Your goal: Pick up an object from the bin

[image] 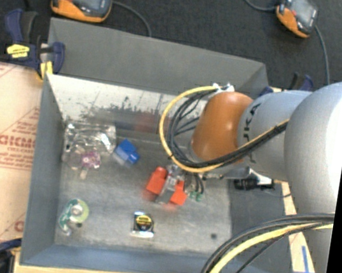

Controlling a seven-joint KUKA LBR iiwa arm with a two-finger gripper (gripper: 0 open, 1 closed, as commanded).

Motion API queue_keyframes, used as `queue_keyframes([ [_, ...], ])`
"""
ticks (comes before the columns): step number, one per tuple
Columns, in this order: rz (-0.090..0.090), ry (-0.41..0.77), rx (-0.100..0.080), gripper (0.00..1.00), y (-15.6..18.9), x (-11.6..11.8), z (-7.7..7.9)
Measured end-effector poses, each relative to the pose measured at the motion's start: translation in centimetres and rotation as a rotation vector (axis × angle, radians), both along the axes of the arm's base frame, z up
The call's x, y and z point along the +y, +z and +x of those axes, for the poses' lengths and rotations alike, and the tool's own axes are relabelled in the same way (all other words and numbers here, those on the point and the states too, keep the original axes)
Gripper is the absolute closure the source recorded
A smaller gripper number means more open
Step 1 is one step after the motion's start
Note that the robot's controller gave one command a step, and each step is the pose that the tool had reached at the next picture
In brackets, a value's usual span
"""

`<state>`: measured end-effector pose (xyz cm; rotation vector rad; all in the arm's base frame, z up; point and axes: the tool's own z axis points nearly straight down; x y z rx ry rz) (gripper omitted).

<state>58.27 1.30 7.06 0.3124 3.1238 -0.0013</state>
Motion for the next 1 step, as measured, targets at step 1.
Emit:
queue_keyframes([
  [1,0.001,0.013,-0.008,1.0,19.1,0.0,-7.71],
])
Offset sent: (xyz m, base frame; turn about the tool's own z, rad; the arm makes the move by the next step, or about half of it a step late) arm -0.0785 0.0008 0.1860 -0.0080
